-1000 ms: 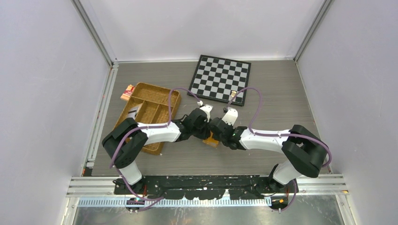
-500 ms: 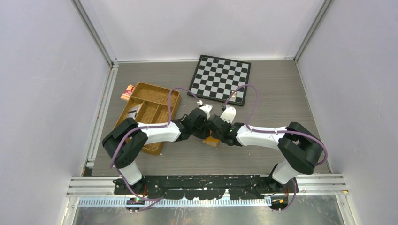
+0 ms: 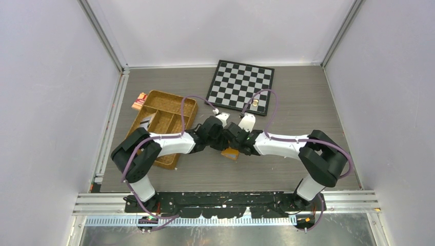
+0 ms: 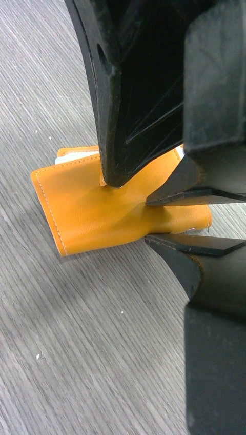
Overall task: Put the credit cards into the card holder
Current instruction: Move the card holder to the center of the board.
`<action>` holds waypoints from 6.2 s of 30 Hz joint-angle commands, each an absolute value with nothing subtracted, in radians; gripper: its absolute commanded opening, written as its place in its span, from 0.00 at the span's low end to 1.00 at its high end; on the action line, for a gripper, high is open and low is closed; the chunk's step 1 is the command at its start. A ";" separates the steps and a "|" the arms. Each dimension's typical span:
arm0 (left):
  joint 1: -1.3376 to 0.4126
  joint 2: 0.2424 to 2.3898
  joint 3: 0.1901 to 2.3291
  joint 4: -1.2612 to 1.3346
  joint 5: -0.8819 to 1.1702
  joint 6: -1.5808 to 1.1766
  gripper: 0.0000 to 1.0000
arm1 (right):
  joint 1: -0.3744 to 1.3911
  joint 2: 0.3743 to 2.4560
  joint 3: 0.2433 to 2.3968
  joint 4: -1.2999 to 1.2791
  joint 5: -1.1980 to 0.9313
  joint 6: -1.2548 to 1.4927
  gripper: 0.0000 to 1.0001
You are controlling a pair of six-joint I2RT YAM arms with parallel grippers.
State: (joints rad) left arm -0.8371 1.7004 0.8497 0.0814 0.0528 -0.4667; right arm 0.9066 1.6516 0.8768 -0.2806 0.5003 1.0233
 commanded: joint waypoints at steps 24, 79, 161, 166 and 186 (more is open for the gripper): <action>-0.762 1.792 0.768 0.151 0.208 -0.557 0.01 | 1.037 1.841 0.819 -0.487 0.466 1.274 0.01; -0.747 1.627 0.585 0.257 0.415 -0.529 0.43 | 0.937 1.308 0.656 -0.341 0.418 1.163 0.63; -0.619 1.679 0.576 0.297 0.243 -0.682 0.29 | 1.037 1.705 1.111 -0.598 0.616 0.770 0.01; -0.618 1.672 0.575 0.285 0.235 -0.675 0.29 | 1.037 1.713 1.131 -0.686 0.694 0.803 0.01; -0.618 1.687 0.584 0.281 0.242 -0.673 0.29 | 1.010 1.680 1.209 -0.856 0.704 0.898 0.25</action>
